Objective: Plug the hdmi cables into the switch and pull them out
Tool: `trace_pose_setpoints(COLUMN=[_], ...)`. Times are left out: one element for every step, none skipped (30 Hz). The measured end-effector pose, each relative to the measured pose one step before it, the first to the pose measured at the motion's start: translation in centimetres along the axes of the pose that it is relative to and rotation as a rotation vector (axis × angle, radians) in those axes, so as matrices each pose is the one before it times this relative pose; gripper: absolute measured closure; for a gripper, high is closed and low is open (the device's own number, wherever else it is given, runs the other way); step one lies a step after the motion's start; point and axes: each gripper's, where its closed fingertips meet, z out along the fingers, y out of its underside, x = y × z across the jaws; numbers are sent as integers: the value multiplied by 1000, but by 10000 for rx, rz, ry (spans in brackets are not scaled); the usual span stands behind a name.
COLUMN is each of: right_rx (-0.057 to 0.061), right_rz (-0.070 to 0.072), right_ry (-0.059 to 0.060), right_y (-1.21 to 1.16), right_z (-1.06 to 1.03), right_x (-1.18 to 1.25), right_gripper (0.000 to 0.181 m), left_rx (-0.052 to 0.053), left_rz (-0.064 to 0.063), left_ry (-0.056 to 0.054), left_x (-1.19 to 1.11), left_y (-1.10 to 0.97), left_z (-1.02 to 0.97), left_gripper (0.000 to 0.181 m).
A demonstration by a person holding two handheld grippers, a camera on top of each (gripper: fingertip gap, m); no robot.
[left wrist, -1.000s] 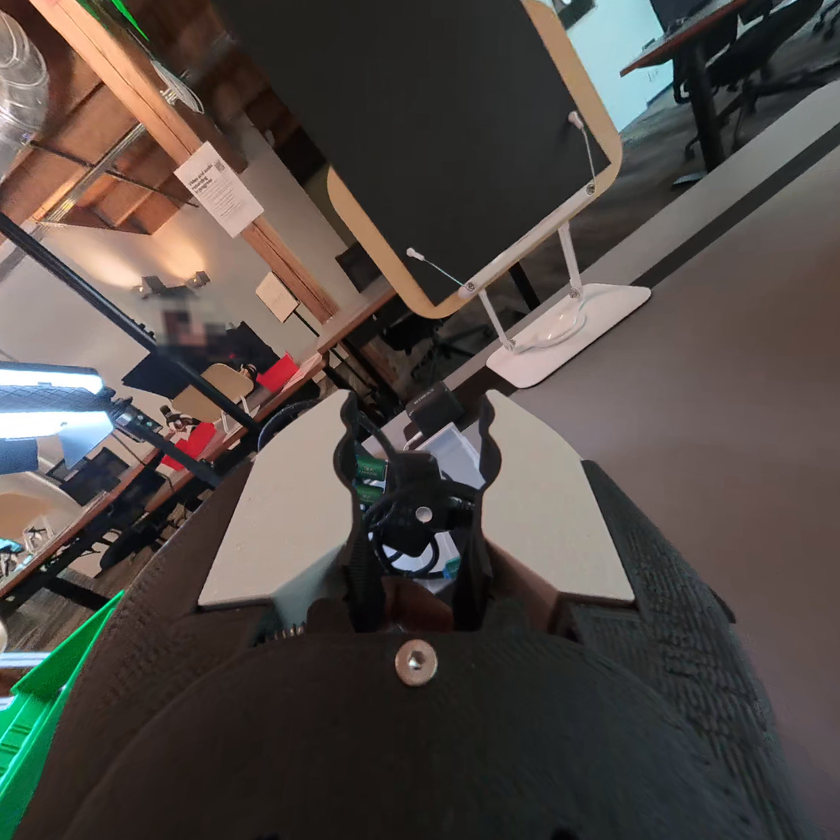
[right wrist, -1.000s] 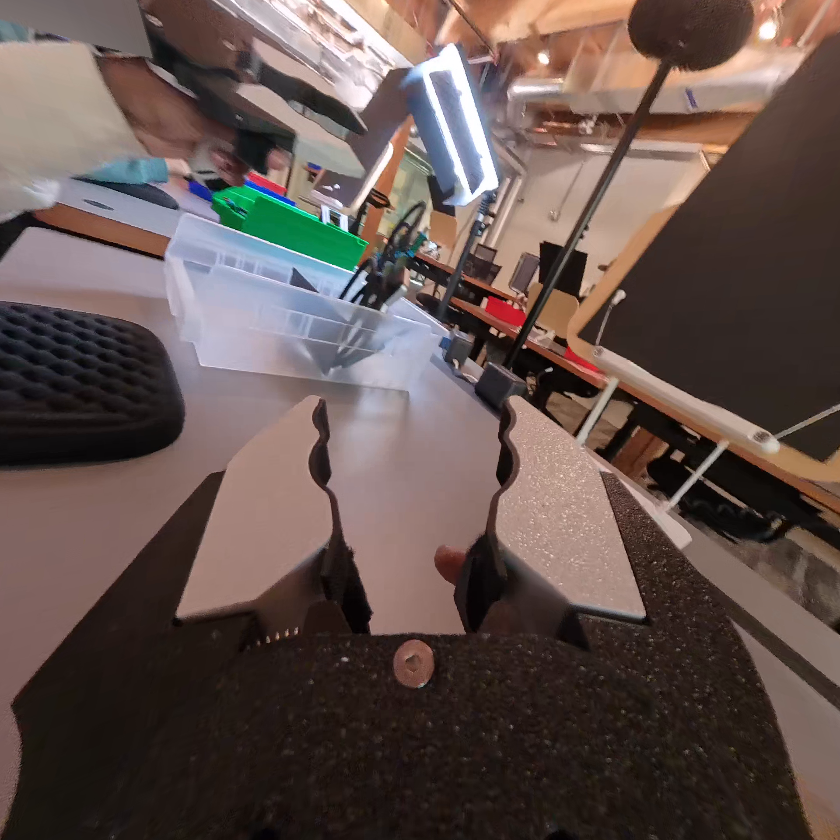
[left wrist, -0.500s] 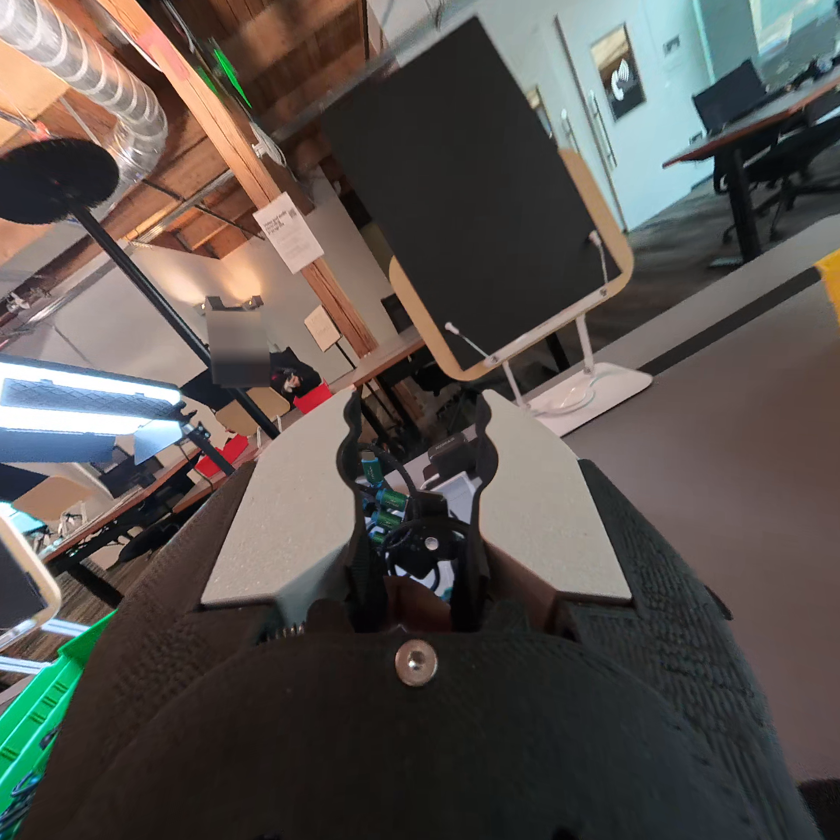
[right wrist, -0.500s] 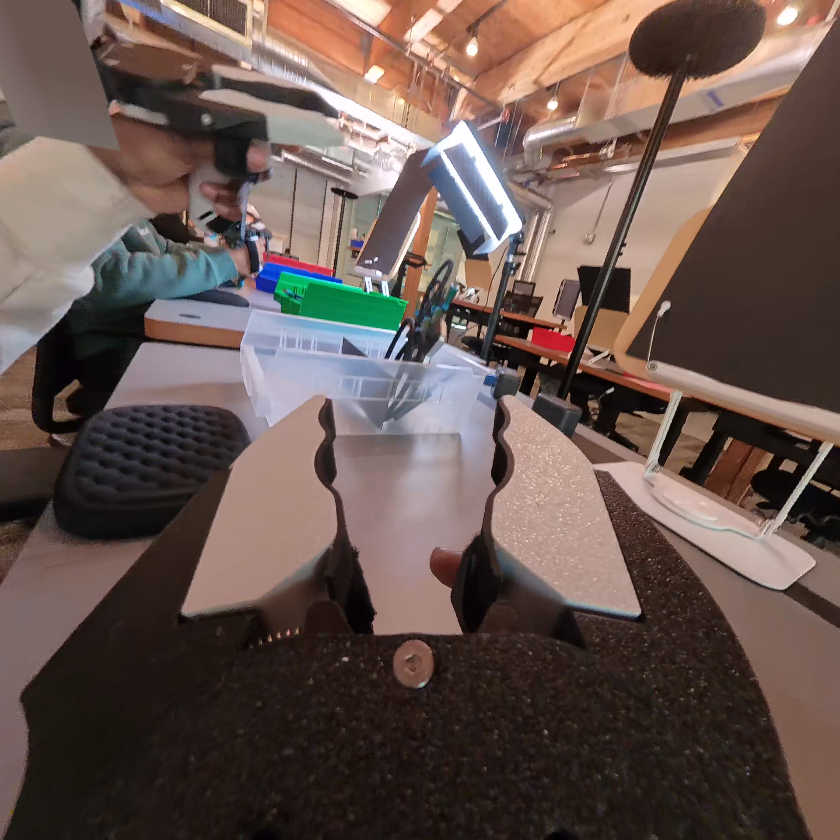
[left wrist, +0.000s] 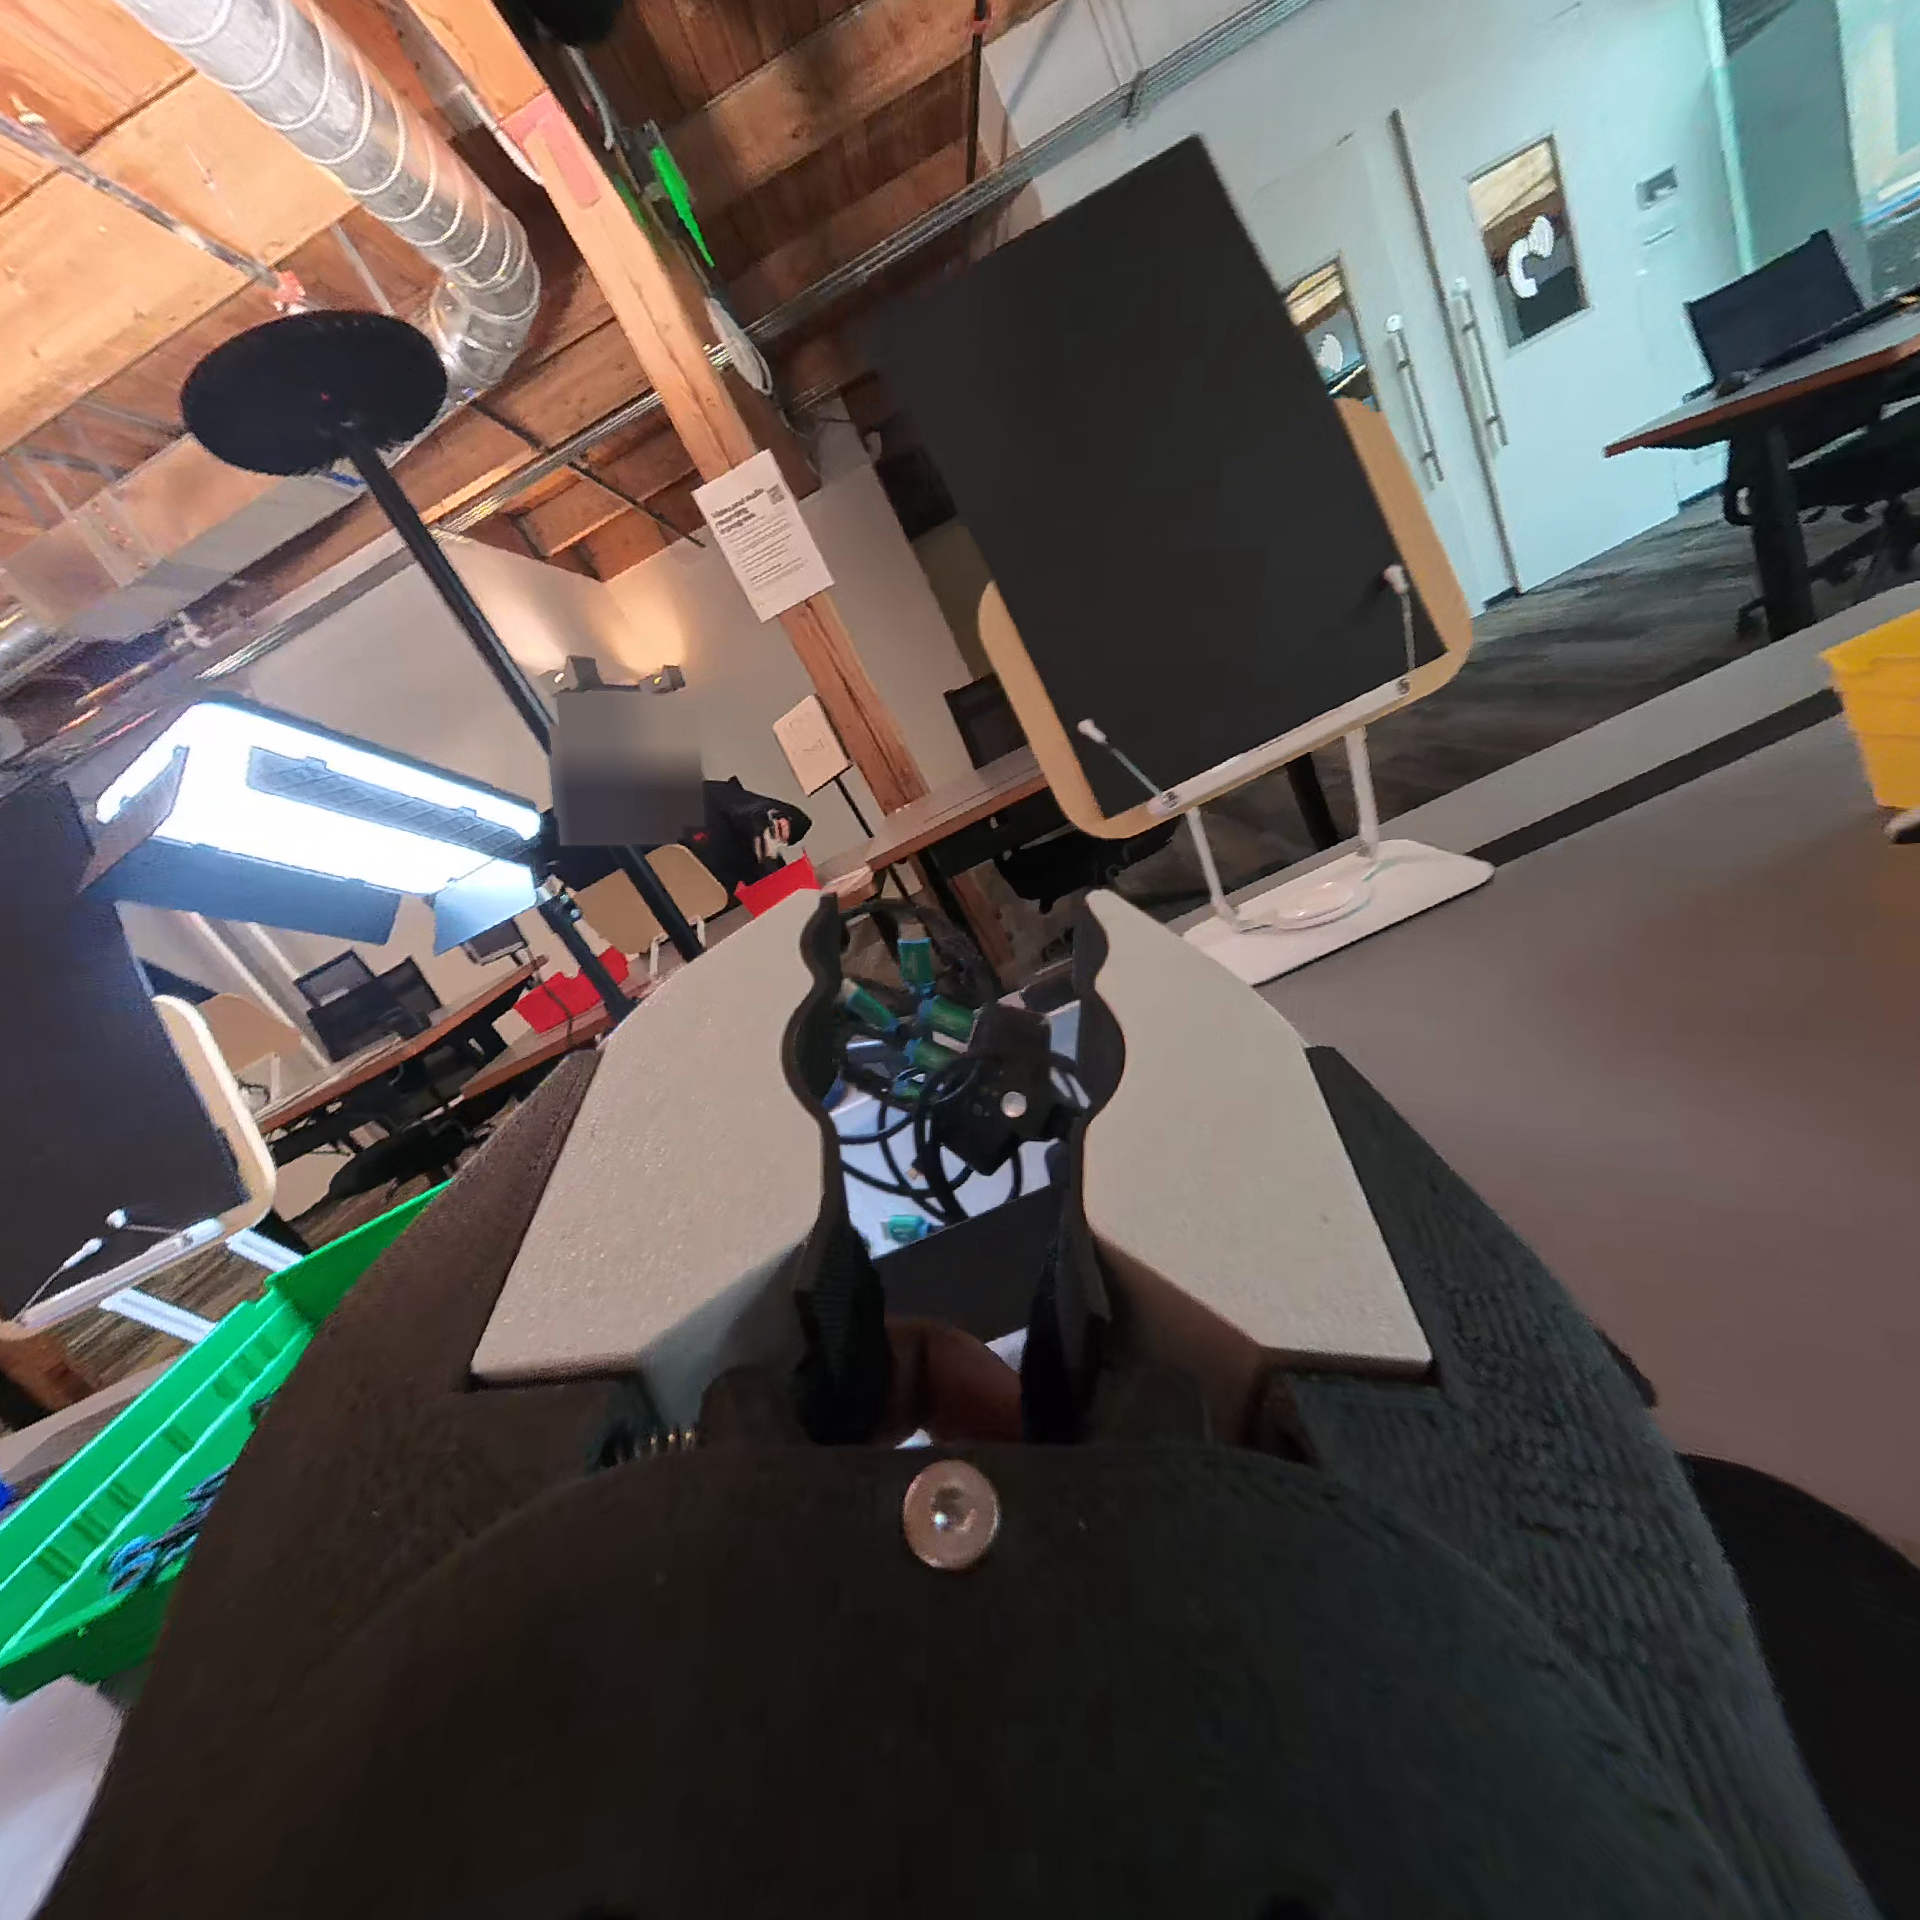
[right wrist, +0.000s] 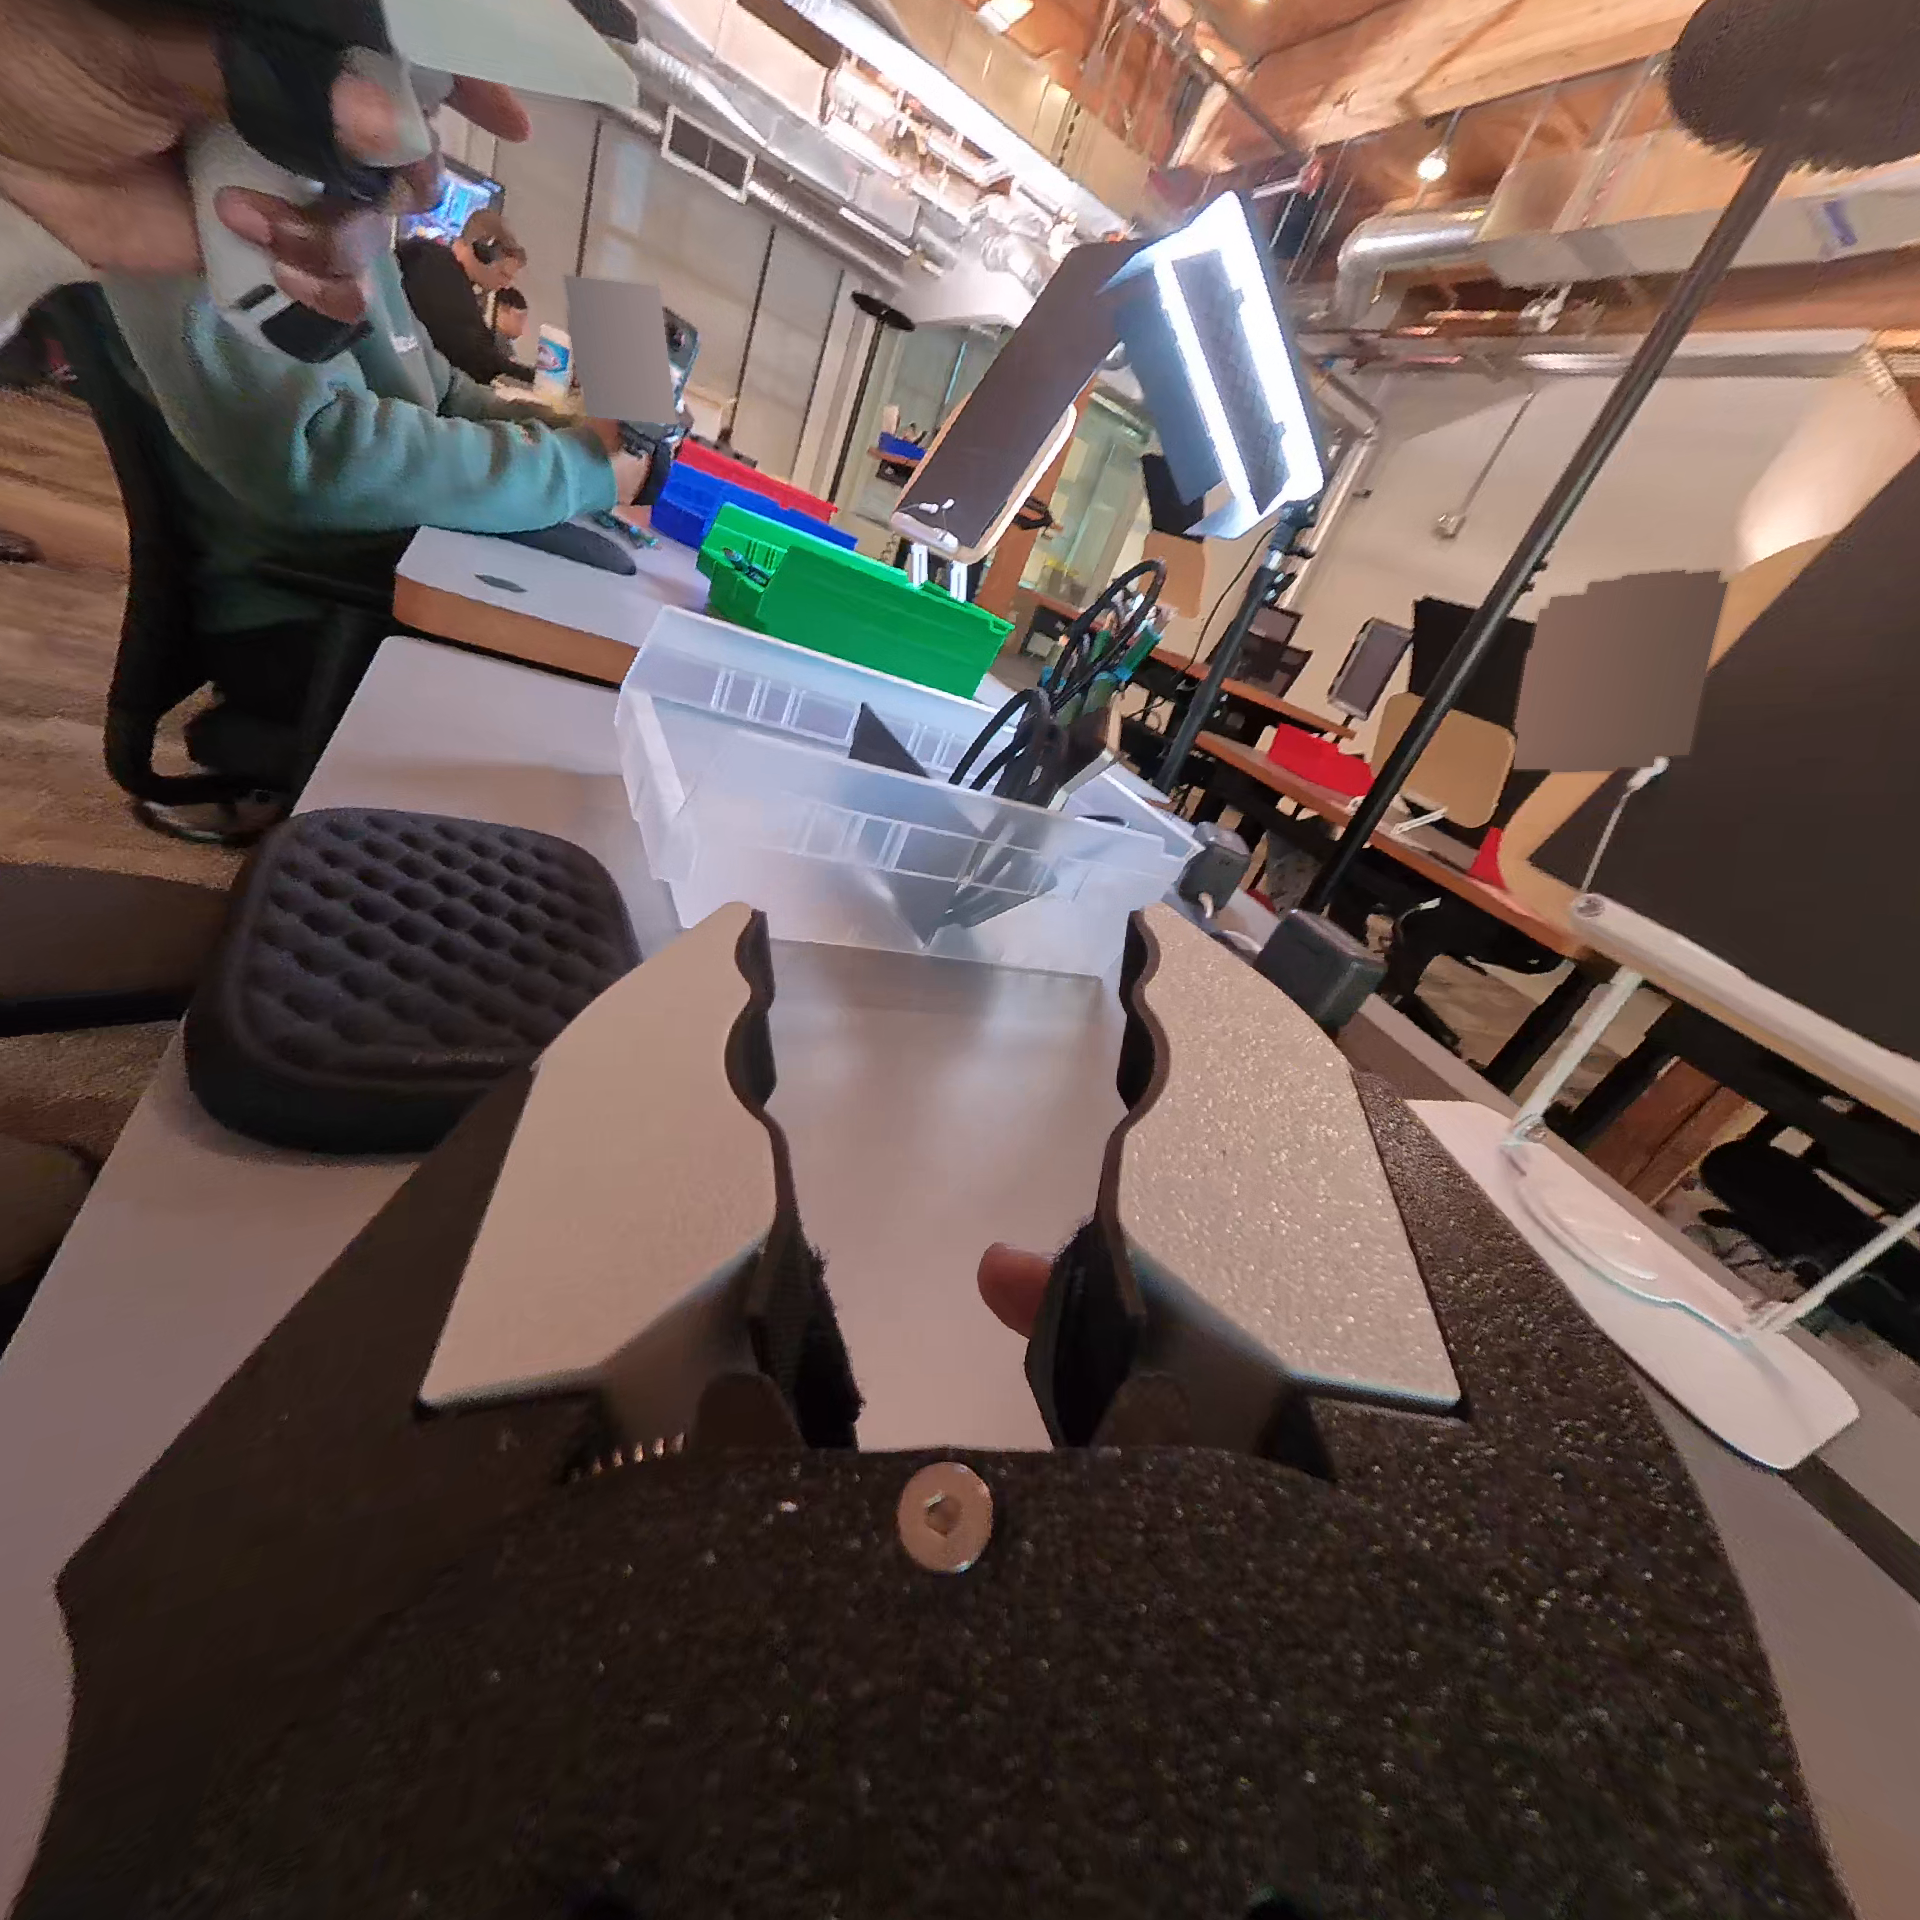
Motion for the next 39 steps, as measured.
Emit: trace_pose_setpoints(right_rx=[-131, -109, -105, -106, -71, -29, 51, 140, 191, 199, 167, 139, 144, 101, 0, -44, 131, 283, 265, 122, -116, -288, -227, -59, 16, -65, -147, -91, -32, -82, -146, -138, -99, -79, -78, -77, -57, -22, 13], right_rz=[33, 12, 28, 59, 100, 162, 197, 174, 114, 34, -51, -60, -35, -10, 59, 91, 53, 33, 113, 246, 343, 329, 169, 1, -66, -49, -10, -37, -112, -152, -123, -99, -122, -146, -133, -79, 14, 116, 193], right_ry=[-153, -144, -116, -64, -65, -112, -159, -159, -115, -97, -69, -10, 22, 26, 113, 232, 221, 176, 204, 163, 129, 197, 137, 74, 132, 176, 163, 57, -26, -67, -82, -86, -95, -36, 53, 80, 47, 21, 17], right_y=[202, 204, 225, 235, 184, 92, -88, -233, -298, -337, -371, -335, -213, -48, 23, -39, -306, -395, -184, 202, 600, 752, 476, 132, -3, 119, 228, 148, 80, 156, 235, 192, 118, 94, 107, 135, 116, 89, 73], right_z=[248, 258, 283, 342, 397, 438, 468, 417, 362, 272, 165, 9, -156, -276, -370, -414, -370, -313, -212, -88, -5, -2, -35, -59, -87, -56, -32, 1, 38, 90, 115, 127, 98, 64, -7, -39, -52, -45, -20], right_x=[-69, -29, 77, 236, 319, 314, 265, 238, 200, 96, -55, -178, -289, -311, -117, 210, 346, 418, 570, 584, 554, 609, 463, 300, 323, 379, 324, 96, -102, -189, -219, -225, -226, -132, 40, 132, 144, 157, 152], right_gripper=[116, 116, 116, 116, 116, 116, 115, 115, 115, 115, 115, 115, 116, 115, 115, 115, 115, 117, 120, 122, 122, 122, 120, 120, 121, 122, 122, 122, 122, 122, 122, 121, 121, 121, 121, 121, 121, 121, 121], left_rx=[2, 20, -90, -217, -262, -276, -234, -100, 98, 291, 364, 309, 251, 219, 175, 136, 124, 97, 17, -59, -134, -259, -347, -364, -344, -325, -325, -297, -253, -236, -185, -128, -190, -287, -264, -223, -341, -529, -573], left_rz=[-24, -66, -105, -115, -186, -227, -178, -96, 23, 167, 243, 208, 123, 11, -124, -235, -279, -276, -258, -191, -99, -28, 24, 66, 79, -1, -153, -168, 102, 533, 879, 935, 863, 968, 1165, 1233, 1142, 1068, 1070], left_ry=[-168, -168, -64, 36, -40, -90, -38, 5, 48, 102, 82, 15, 25, 146, 279, 345, 333, 284, 237, 213, 198, 156, 32, -128, -164, -20, 138, 244, 420, 621, 721, 552, 217, 112, 236, 332, 348, 334, 294], left_x=[-624, -641, -563, -510, -661, -677, -455, -182, 125, 401, 505, 462, 513, 686, 845, 863, 762, 603, 449, 301, 165, -35, -311, -589, -658, -497, -315, -199, 8, 216, 258, -33, -481, -480, -30, 371, 521, 520, 470], left_y=[511, 519, 650, 737, 664, 554, 331, -60, -535, -937, -1141, -1084, -929, -731, -531, -338, -216, -111, 71, 231, 422, 707, 987, 1181, 1325, 1343, 1284, 1131, 943, 800, 695, 581, 585, 601, 501, 360, 448, 648, 736], left_z=[385, 471, 585, 707, 763, 699, 530, 293, 64, -70, -98, -90, -86, -80, -51, 13, 89, 119, 170, 237, 362, 464, 494, 495, 554, 668, 777, 822, 862, 897, 908, 911, 921, 874, 815, 750, 765, 811, 828], left_gripper=[139, 139, 141, 141, 141, 141, 141, 141, 141, 141, 141, 141, 141, 141, 141, 141, 141, 141, 141, 141, 141, 140, 140, 140, 140, 140, 140, 139, 137, 135, 133, 132, 131, 131, 133, 136, 138, 138, 138])
